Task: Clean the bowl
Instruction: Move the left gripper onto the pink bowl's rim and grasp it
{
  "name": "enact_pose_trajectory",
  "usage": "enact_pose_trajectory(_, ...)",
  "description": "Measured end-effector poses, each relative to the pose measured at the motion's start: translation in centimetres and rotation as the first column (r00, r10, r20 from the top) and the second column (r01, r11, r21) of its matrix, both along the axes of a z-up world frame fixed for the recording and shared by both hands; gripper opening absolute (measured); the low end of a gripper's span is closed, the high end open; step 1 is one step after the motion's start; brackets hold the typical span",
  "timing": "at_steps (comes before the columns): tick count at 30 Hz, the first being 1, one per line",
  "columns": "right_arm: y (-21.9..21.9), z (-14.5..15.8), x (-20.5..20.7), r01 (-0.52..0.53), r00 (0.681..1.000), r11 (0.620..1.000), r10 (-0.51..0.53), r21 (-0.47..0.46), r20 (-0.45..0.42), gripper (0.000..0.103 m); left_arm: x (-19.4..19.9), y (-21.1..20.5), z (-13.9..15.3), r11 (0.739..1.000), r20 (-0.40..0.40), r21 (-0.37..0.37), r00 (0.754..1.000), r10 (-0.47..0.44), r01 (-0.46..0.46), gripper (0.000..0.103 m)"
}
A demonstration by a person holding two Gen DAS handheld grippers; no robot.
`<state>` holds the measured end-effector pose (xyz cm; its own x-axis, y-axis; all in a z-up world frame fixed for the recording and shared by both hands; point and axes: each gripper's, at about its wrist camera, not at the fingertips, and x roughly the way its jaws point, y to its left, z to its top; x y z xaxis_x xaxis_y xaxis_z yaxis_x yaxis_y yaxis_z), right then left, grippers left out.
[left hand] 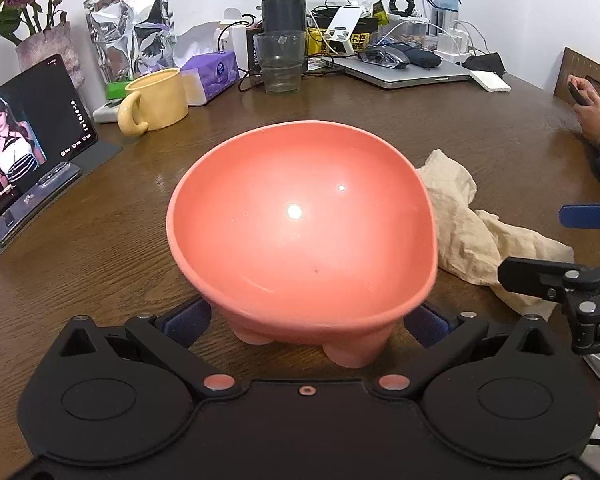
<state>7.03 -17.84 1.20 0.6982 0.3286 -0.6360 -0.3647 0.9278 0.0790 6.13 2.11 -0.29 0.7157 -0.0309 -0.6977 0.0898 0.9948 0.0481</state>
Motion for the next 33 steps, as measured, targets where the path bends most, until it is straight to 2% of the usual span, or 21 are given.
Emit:
enact_pose_trajectory(5,0.1,-0.3,0.6,0.008,1.000,1.000,-0.008,-0.005,-0.008,0.100,0.8,0.2,-0.6,1.000,-0.007,-0.007,1.000,-0.010,0.010,0.103)
enact_pose_trajectory(15,0.4,-0.7,1.1,0.010,1.000,1.000,-0.010,-0.008,-0.024,0.100,1.2,0.1,-1.4,0.999,0.043,0.018,0.999,-0.028,0.027,0.103)
enact_pose_trajectory(27,0.4,-0.9,1.2,0.014,0.999,1.000,-0.014,-0.001,-0.035,0.100,1.2,0.0,-1.8,0.998,0.080,0.006,0.995,-0.062,0.061,0.103)
enact_pose_trajectory(33,0.2,-1.0,1.4,0.014,0.999,1.000,-0.013,0.007,-0.042,0.100,1.1,0.3,-2.3,0.997,0.116,-0.037,0.991,-0.063,0.068,0.103)
